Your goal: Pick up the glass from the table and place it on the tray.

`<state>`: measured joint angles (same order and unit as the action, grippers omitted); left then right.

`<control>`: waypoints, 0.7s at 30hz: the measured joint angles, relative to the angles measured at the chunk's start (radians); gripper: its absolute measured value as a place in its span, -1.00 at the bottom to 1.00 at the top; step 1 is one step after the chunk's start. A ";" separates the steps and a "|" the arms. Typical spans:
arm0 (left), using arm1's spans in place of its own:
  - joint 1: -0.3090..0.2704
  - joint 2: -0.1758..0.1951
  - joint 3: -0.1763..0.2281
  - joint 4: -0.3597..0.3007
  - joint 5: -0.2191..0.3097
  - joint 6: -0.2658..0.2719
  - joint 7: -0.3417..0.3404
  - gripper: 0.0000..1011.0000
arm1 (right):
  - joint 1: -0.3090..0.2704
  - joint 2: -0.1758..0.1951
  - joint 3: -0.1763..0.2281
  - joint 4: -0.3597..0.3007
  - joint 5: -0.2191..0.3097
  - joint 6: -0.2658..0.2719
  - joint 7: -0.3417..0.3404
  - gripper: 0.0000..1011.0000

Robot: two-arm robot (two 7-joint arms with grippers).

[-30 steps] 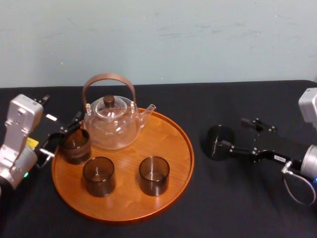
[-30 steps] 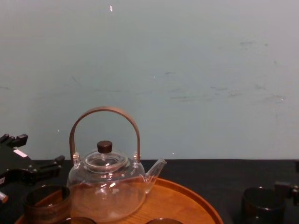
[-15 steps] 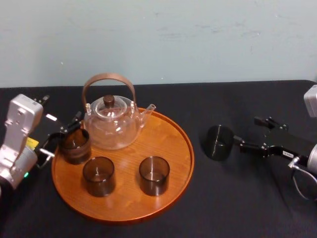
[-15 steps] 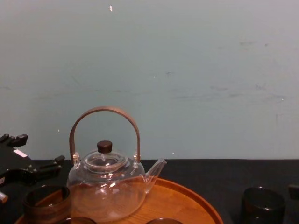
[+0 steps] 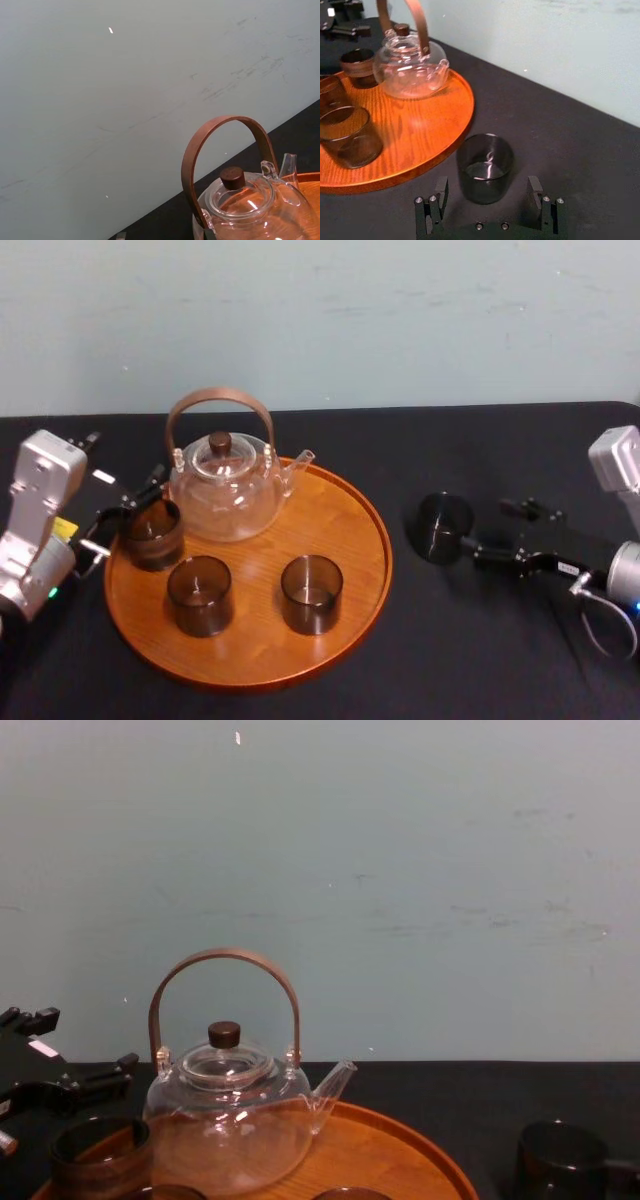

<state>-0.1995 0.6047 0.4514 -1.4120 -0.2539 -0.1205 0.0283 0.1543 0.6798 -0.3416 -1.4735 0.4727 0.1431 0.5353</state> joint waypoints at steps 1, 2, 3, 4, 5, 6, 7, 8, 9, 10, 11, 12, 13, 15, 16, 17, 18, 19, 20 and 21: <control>0.000 0.000 0.000 0.000 0.000 0.000 0.000 0.98 | 0.003 -0.001 -0.006 0.003 -0.002 0.002 0.006 0.98; 0.000 0.000 0.000 0.000 0.000 0.000 0.000 0.98 | 0.004 -0.002 -0.009 0.004 -0.003 0.003 0.009 0.98; 0.000 0.000 0.000 0.000 0.000 0.000 0.000 0.98 | 0.007 -0.003 -0.014 0.007 -0.004 0.005 0.014 0.98; 0.000 0.000 0.000 0.000 0.000 0.000 0.000 0.98 | 0.008 -0.004 -0.017 0.008 -0.005 0.006 0.016 0.98; 0.000 0.000 0.000 0.000 0.000 0.000 0.000 0.98 | 0.009 -0.005 -0.020 0.009 -0.005 0.006 0.018 0.98; 0.000 0.000 0.000 0.000 0.000 0.000 0.000 0.98 | 0.011 -0.005 -0.022 0.010 -0.006 0.007 0.020 0.98; 0.000 0.000 0.000 0.000 0.000 0.000 0.000 0.98 | 0.014 -0.007 -0.025 0.012 -0.006 0.008 0.022 0.98; 0.000 0.000 0.000 0.000 0.000 0.000 0.000 0.98 | 0.016 -0.007 -0.027 0.014 -0.006 0.008 0.024 0.98; 0.000 0.000 0.000 0.000 0.000 0.000 0.000 0.98 | 0.017 -0.008 -0.029 0.016 -0.007 0.009 0.025 0.98; 0.000 0.000 0.000 0.000 0.000 0.000 0.000 0.98 | 0.019 -0.010 -0.030 0.017 -0.007 0.009 0.025 0.98; 0.000 0.000 0.000 0.000 0.000 0.000 0.000 0.98 | 0.023 -0.012 -0.033 0.022 -0.007 0.011 0.025 0.98; 0.000 0.000 0.000 0.000 0.000 0.000 0.000 0.98 | 0.024 -0.013 -0.033 0.023 -0.007 0.011 0.025 0.98; 0.000 0.000 0.000 0.000 0.000 0.000 0.000 0.98 | 0.028 -0.016 -0.035 0.027 -0.008 0.013 0.024 0.98; 0.000 0.000 0.000 0.000 0.000 0.000 0.000 0.98 | 0.034 -0.021 -0.037 0.035 -0.008 0.015 0.023 0.98; 0.000 0.000 0.000 0.000 0.000 0.000 0.000 0.98 | 0.036 -0.023 -0.038 0.037 -0.008 0.016 0.022 0.98; 0.000 0.000 0.000 0.000 0.000 0.000 0.000 0.98 | 0.036 -0.023 -0.038 0.037 -0.008 0.016 0.022 0.98; 0.000 0.000 0.000 0.000 0.000 0.000 0.000 0.98 | 0.040 -0.027 -0.040 0.041 -0.009 0.018 0.021 0.98; 0.000 0.000 0.000 0.000 0.000 0.000 0.000 0.98 | 0.042 -0.029 -0.042 0.043 -0.009 0.019 0.021 0.98; 0.000 0.000 0.000 0.000 0.000 0.000 0.000 0.98 | 0.046 -0.032 -0.044 0.046 -0.010 0.021 0.021 0.98; 0.000 0.000 0.000 0.000 0.000 0.000 0.000 0.98 | 0.047 -0.033 -0.046 0.048 -0.011 0.022 0.021 0.98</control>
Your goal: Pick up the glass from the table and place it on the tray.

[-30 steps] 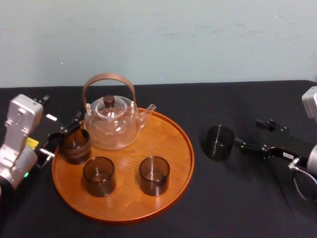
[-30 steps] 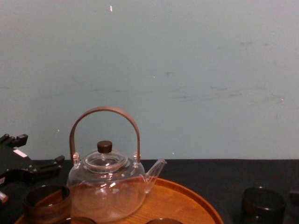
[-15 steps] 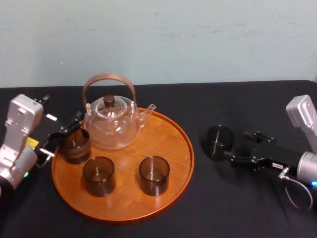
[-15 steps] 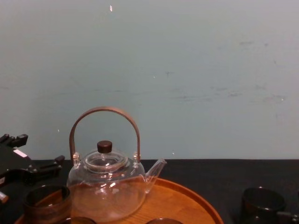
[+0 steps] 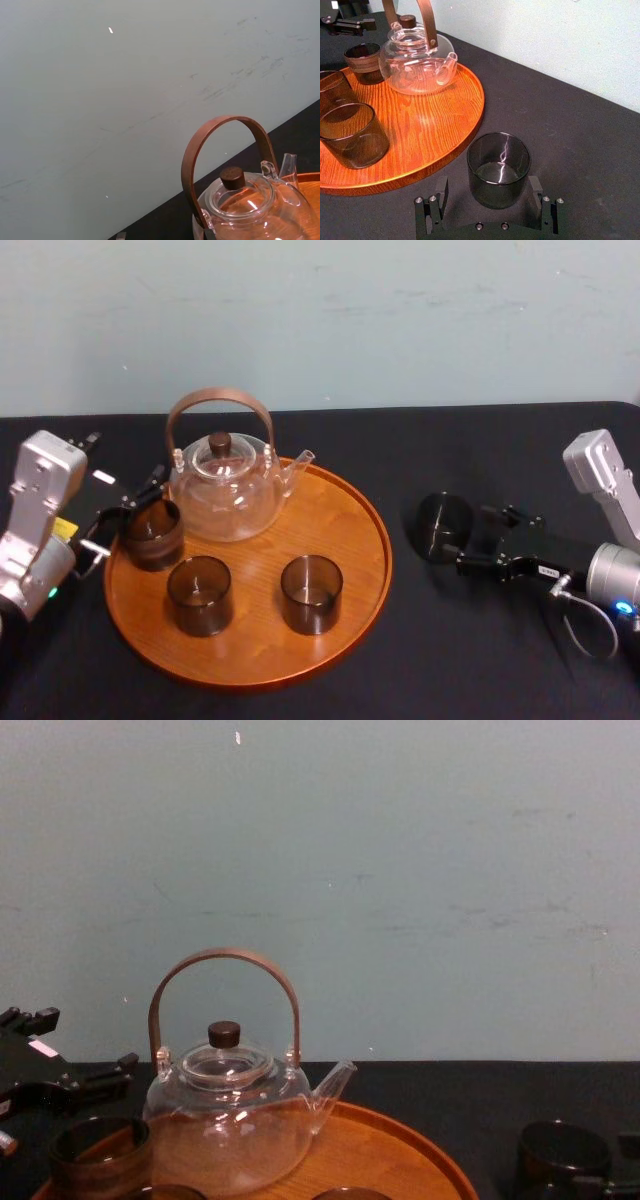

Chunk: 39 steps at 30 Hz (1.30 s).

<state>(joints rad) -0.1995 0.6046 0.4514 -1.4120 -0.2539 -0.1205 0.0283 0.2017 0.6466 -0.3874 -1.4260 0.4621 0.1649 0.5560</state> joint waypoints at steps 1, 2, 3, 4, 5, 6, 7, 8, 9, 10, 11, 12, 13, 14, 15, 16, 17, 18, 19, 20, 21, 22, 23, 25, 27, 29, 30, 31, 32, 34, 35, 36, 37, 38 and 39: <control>0.000 0.000 0.000 0.000 0.000 0.000 0.000 0.98 | 0.002 -0.002 -0.002 0.002 -0.001 0.001 0.000 0.98; 0.000 0.000 0.000 0.000 0.000 0.000 0.000 0.98 | 0.006 -0.004 -0.005 0.005 -0.002 0.003 0.000 0.98; 0.000 0.000 0.000 0.000 0.000 0.000 0.000 0.98 | 0.008 -0.005 -0.007 0.007 -0.002 0.004 0.000 0.98; 0.000 0.000 0.000 0.000 0.000 0.000 0.000 0.98 | 0.011 -0.008 -0.010 0.010 -0.004 0.005 0.000 0.98; 0.000 0.000 0.000 0.000 0.000 0.000 0.000 0.98 | 0.011 -0.008 -0.010 0.010 -0.004 0.005 0.000 0.98; 0.000 0.000 0.000 0.000 0.000 0.000 0.000 0.98 | 0.015 -0.011 -0.013 0.014 -0.005 0.006 0.000 0.98; 0.000 0.000 0.000 0.000 0.000 0.000 0.000 0.98 | 0.017 -0.012 -0.014 0.016 -0.006 0.007 0.000 0.98; 0.000 0.000 0.000 0.000 0.000 0.000 0.000 0.98 | 0.021 -0.014 -0.016 0.019 -0.008 0.009 0.000 0.98; 0.000 0.000 0.000 0.000 0.000 0.000 0.000 0.98 | 0.023 -0.016 -0.017 0.021 -0.008 0.010 -0.001 0.98; 0.000 0.000 0.000 0.000 0.000 0.000 0.000 0.98 | 0.026 -0.018 -0.019 0.024 -0.009 0.011 -0.003 0.98; 0.000 0.000 0.000 0.000 0.000 0.000 0.000 0.98 | 0.028 -0.020 -0.020 0.026 -0.009 0.012 -0.004 0.98; 0.000 0.000 0.000 0.000 0.000 0.000 0.000 0.98 | 0.030 -0.021 -0.021 0.028 -0.010 0.013 -0.004 0.98; 0.000 0.000 0.000 0.000 0.000 0.000 0.000 0.98 | 0.031 -0.023 -0.021 0.030 -0.011 0.013 -0.005 0.98; 0.000 0.000 0.000 0.000 0.000 0.000 0.000 0.98 | 0.034 -0.024 -0.022 0.033 -0.012 0.014 -0.006 0.98; 0.000 0.000 0.000 0.000 0.000 0.000 0.000 0.98 | 0.036 -0.026 -0.023 0.036 -0.013 0.015 -0.007 0.98; 0.000 0.000 0.000 0.000 0.000 0.000 0.000 0.98 | 0.041 -0.030 -0.024 0.041 -0.015 0.016 -0.008 0.98; 0.000 0.000 0.000 0.000 0.000 0.000 0.000 0.98 | 0.044 -0.031 -0.025 0.044 -0.016 0.017 -0.008 0.98; 0.000 0.000 0.000 0.000 0.000 0.000 0.000 0.98 | 0.049 -0.035 -0.026 0.050 -0.017 0.018 -0.010 0.98; 0.000 0.000 0.000 0.000 0.000 0.000 0.000 0.98 | 0.052 -0.037 -0.027 0.054 -0.017 0.018 -0.011 0.98; 0.000 0.000 0.000 0.000 0.000 0.000 0.000 0.98 | 0.058 -0.040 -0.028 0.059 -0.019 0.019 -0.012 0.98; 0.000 0.000 0.000 0.000 0.000 0.000 0.000 0.98 | 0.061 -0.042 -0.028 0.063 -0.020 0.019 -0.012 0.98; 0.000 0.000 0.000 0.000 0.000 0.000 0.000 0.98 | 0.063 -0.044 -0.029 0.066 -0.022 0.019 -0.012 0.98; 0.000 0.000 0.000 0.000 0.000 0.000 0.000 0.98 | 0.066 -0.045 -0.029 0.069 -0.023 0.019 -0.013 0.98; 0.000 0.000 0.000 0.000 0.000 0.000 0.000 0.98 | 0.074 -0.051 -0.031 0.076 -0.025 0.019 -0.013 0.98; 0.000 0.000 0.000 0.000 0.000 0.000 0.000 0.98 | 0.079 -0.054 -0.033 0.082 -0.026 0.019 -0.013 0.98; 0.000 0.000 0.000 0.000 0.000 0.000 0.000 0.98 | 0.086 -0.059 -0.036 0.089 -0.030 0.019 -0.012 0.98; 0.000 0.000 0.000 0.000 0.000 0.000 0.000 0.98 | 0.089 -0.062 -0.037 0.092 -0.031 0.019 -0.011 0.98; 0.000 0.000 0.000 0.000 0.000 0.000 0.000 0.98 | 0.094 -0.065 -0.039 0.097 -0.033 0.019 -0.010 0.98; 0.000 0.000 0.000 0.000 0.000 0.000 0.000 0.98 | 0.096 -0.066 -0.040 0.099 -0.034 0.019 -0.010 0.98; 0.000 0.000 0.000 0.000 0.000 0.000 0.000 0.98 | 0.103 -0.070 -0.044 0.105 -0.038 0.019 -0.007 0.98; 0.000 0.000 0.000 0.000 0.000 0.000 0.000 0.98 | 0.105 -0.071 -0.045 0.107 -0.039 0.019 -0.006 0.98; 0.000 0.000 0.000 0.000 0.000 0.000 0.000 0.98 | 0.107 -0.072 -0.046 0.109 -0.040 0.019 -0.006 0.98; 0.000 0.000 0.000 0.000 0.000 0.000 0.000 0.98 | 0.110 -0.074 -0.048 0.112 -0.041 0.019 -0.004 0.98; 0.000 0.000 0.000 0.000 0.000 0.000 0.000 0.98 | 0.112 -0.075 -0.048 0.113 -0.042 0.019 -0.004 0.98; 0.000 0.000 0.000 0.000 0.000 0.000 0.000 0.98 | 0.115 -0.077 -0.050 0.116 -0.043 0.020 -0.003 0.98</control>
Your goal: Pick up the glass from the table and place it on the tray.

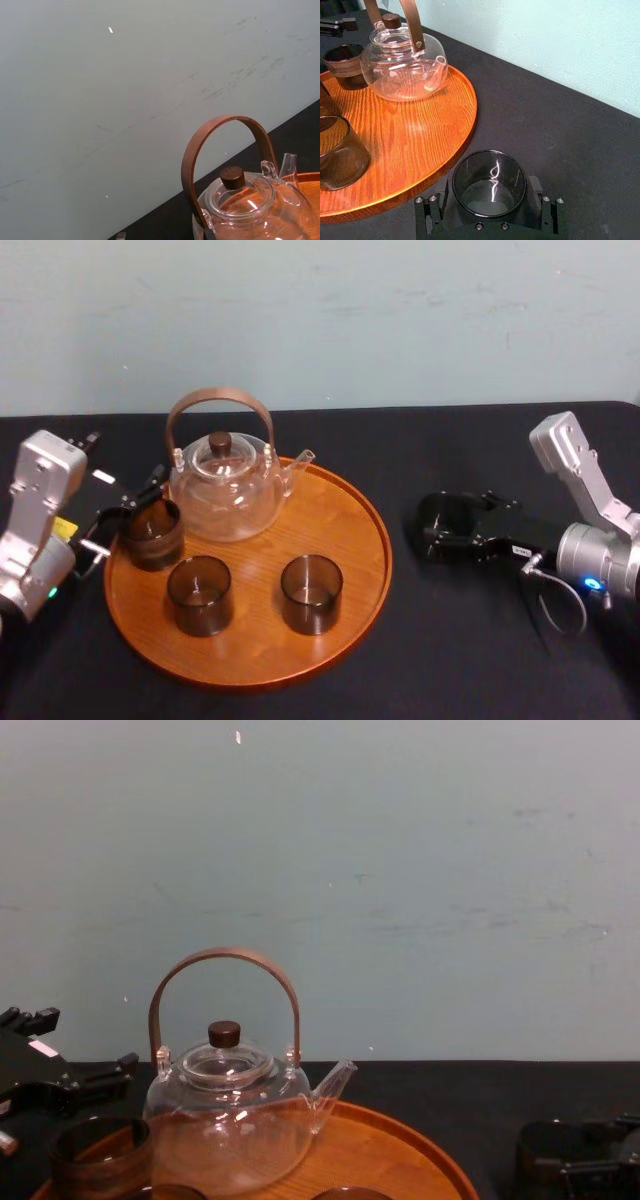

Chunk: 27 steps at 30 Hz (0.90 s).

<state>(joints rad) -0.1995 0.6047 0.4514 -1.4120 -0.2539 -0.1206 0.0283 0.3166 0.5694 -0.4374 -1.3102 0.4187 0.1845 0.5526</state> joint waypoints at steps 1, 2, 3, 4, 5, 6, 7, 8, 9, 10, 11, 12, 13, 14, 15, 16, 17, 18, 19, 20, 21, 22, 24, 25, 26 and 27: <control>0.000 0.000 0.000 0.000 0.000 0.000 0.000 0.98 | 0.001 -0.001 -0.001 0.002 -0.001 0.000 0.000 0.98; 0.000 0.000 0.000 0.000 0.000 0.000 0.000 0.98 | 0.003 -0.002 -0.002 0.003 -0.002 0.000 0.000 0.98; 0.000 0.000 0.000 0.000 0.000 0.000 0.000 0.98 | 0.004 -0.003 -0.003 0.005 -0.003 0.000 0.001 0.98; 0.000 0.000 0.000 0.000 0.000 0.000 0.000 0.98 | 0.008 -0.006 -0.004 0.008 -0.004 0.000 0.001 0.98; 0.000 0.000 0.000 0.000 0.000 0.000 0.000 0.98 | 0.009 -0.007 -0.005 0.010 -0.005 0.001 0.001 0.98; 0.000 0.000 0.000 0.000 0.000 0.000 0.000 0.98 | 0.011 -0.008 -0.005 0.012 -0.005 0.001 0.001 0.98; 0.000 0.000 0.000 0.000 0.000 0.000 0.000 0.98 | 0.014 -0.011 -0.006 0.015 -0.007 0.002 0.001 0.98; 0.000 0.000 0.000 0.000 0.000 0.000 0.000 0.98 | 0.016 -0.012 -0.007 0.018 -0.008 0.003 0.001 0.98; 0.000 0.000 0.000 0.000 0.000 0.000 0.000 0.98 | 0.019 -0.015 -0.008 0.022 -0.009 0.004 0.001 0.98; 0.000 0.000 0.000 0.000 0.000 0.000 0.000 0.98 | 0.019 -0.015 -0.008 0.022 -0.009 0.004 0.001 0.98; 0.000 0.000 0.000 0.000 0.000 0.000 0.000 0.98 | 0.021 -0.017 -0.009 0.025 -0.011 0.004 0.000 0.98; 0.000 0.000 0.000 0.000 0.000 0.000 0.000 0.98 | 0.022 -0.019 -0.010 0.026 -0.012 0.005 -0.001 0.98; 0.000 0.000 0.000 0.000 0.000 0.000 0.000 0.98 | 0.025 -0.021 -0.011 0.030 -0.013 0.006 -0.002 0.98; 0.000 0.000 0.000 0.000 0.000 0.000 0.000 0.98 | 0.025 -0.022 -0.011 0.031 -0.014 0.007 -0.002 0.98; 0.000 0.000 0.000 0.000 0.000 0.000 0.000 0.98 | 0.027 -0.025 -0.013 0.033 -0.017 0.008 -0.004 0.98; 0.000 0.000 0.000 0.000 0.000 0.000 0.000 0.98 | 0.028 -0.026 -0.013 0.034 -0.018 0.008 -0.005 0.98; 0.000 0.000 0.000 0.000 0.000 0.000 0.000 0.98 | 0.029 -0.028 -0.014 0.035 -0.019 0.009 -0.006 0.98; 0.000 0.000 0.000 0.000 0.000 0.000 0.000 0.98 | 0.030 -0.029 -0.014 0.036 -0.020 0.009 -0.007 0.98; 0.000 0.000 0.000 0.000 0.000 0.000 0.000 0.98 | 0.030 -0.030 -0.015 0.037 -0.021 0.010 -0.008 0.98; 0.000 0.000 0.000 0.000 0.000 0.000 0.000 0.98 | 0.031 -0.032 -0.016 0.038 -0.025 0.011 -0.010 0.98; 0.000 0.000 0.000 0.000 0.000 0.000 0.000 0.98 | 0.032 -0.032 -0.017 0.038 -0.028 0.011 -0.012 0.98; 0.000 0.000 0.000 0.000 0.000 0.000 0.000 0.98 | 0.032 -0.033 -0.019 0.038 -0.030 0.012 -0.013 0.98; 0.000 0.000 0.000 0.000 0.000 0.000 0.000 0.98 | 0.032 -0.034 -0.020 0.038 -0.033 0.013 -0.015 0.98; 0.000 0.000 0.000 0.000 0.000 0.000 0.000 0.98 | 0.032 -0.034 -0.020 0.038 -0.033 0.013 -0.015 0.98; 0.000 0.000 0.000 0.000 0.000 0.000 0.000 0.98 | 0.032 -0.034 -0.019 0.038 -0.033 0.013 -0.015 0.98; 0.000 0.000 0.000 0.000 0.000 0.000 0.000 0.98 | 0.032 -0.034 -0.019 0.038 -0.033 0.013 -0.015 0.98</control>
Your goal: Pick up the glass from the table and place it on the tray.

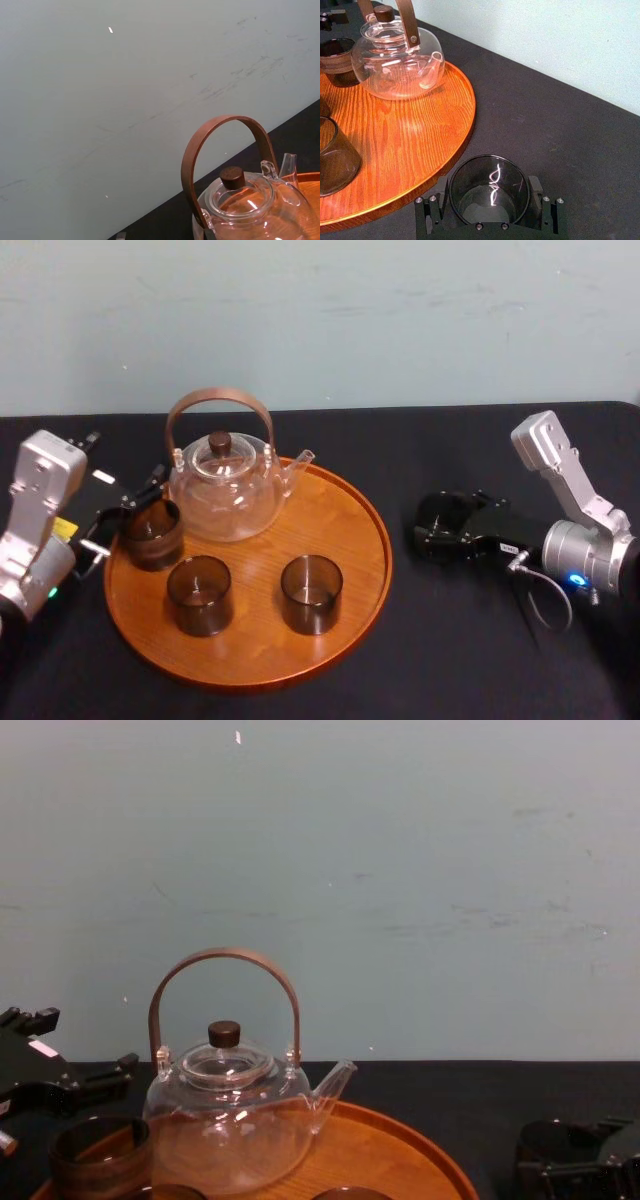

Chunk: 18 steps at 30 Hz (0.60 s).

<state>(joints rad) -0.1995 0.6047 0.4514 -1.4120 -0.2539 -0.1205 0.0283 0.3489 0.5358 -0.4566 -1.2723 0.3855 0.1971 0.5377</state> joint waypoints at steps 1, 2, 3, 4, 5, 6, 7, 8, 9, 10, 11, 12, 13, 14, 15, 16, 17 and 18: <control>0.000 0.000 0.000 0.000 0.000 0.000 0.000 0.98 | 0.000 0.000 0.000 0.000 0.000 0.000 0.000 0.98; 0.000 0.000 0.000 0.000 0.000 0.000 0.000 0.98 | 0.000 0.000 0.000 0.000 0.000 0.000 0.000 0.98; 0.000 0.000 0.000 0.000 0.000 0.000 0.000 0.98 | 0.000 0.000 0.001 0.000 0.001 0.000 0.000 0.98; 0.000 0.000 0.000 0.000 0.000 0.000 0.000 0.98 | 0.000 0.000 0.001 0.000 0.001 0.000 0.000 0.98; 0.000 0.000 0.000 0.000 0.000 0.000 0.000 0.98 | 0.000 0.000 0.001 0.000 0.001 0.000 0.001 0.98; 0.000 0.000 0.000 0.000 0.000 0.000 0.000 0.98 | 0.000 0.000 0.001 0.000 0.002 0.000 0.001 0.98; 0.000 0.000 0.000 0.000 0.000 0.000 0.000 0.98 | 0.000 0.000 0.001 0.000 0.002 0.000 0.001 0.96; 0.000 0.000 0.000 0.000 0.000 0.000 0.000 0.98 | 0.000 0.000 0.001 0.000 0.002 0.000 0.001 0.94; 0.000 0.000 0.000 0.000 0.000 0.000 0.000 0.98 | 0.000 0.001 0.001 0.000 0.003 0.000 0.001 0.87; 0.000 0.000 0.000 0.000 0.000 0.000 0.000 0.98 | 0.000 0.001 0.001 0.000 0.003 0.000 0.001 0.85; 0.000 0.000 0.000 0.000 0.000 0.000 0.000 0.98 | 0.000 0.001 0.002 0.000 0.003 0.000 0.002 0.81; 0.000 0.000 0.000 0.000 0.000 0.000 0.000 0.98 | 0.000 0.001 0.002 0.000 0.004 0.000 0.002 0.79; 0.000 0.000 0.000 0.000 0.000 0.000 0.000 0.98 | 0.000 0.001 0.002 -0.001 0.004 0.000 0.002 0.79; 0.000 0.000 0.000 0.000 0.000 0.000 0.000 0.98 | 0.000 0.001 0.002 -0.001 0.004 0.000 0.002 0.79; 0.000 0.000 0.000 0.000 0.000 0.000 0.000 0.98 | 0.000 0.001 0.002 -0.001 0.004 0.000 0.002 0.79; 0.000 0.000 0.000 0.000 0.000 0.000 0.000 0.98 | 0.000 0.001 0.002 -0.001 0.004 0.000 0.002 0.79; 0.000 0.000 0.000 0.000 0.000 0.000 0.000 0.98 | -0.001 0.001 0.002 -0.001 0.005 0.000 0.002 0.79; 0.000 0.000 0.000 0.000 0.000 0.000 0.000 0.98 | -0.001 0.001 0.002 -0.001 0.005 0.000 0.002 0.79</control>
<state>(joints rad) -0.1996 0.6047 0.4514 -1.4120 -0.2539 -0.1205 0.0283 0.3482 0.5371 -0.4543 -1.2730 0.3903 0.1969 0.5400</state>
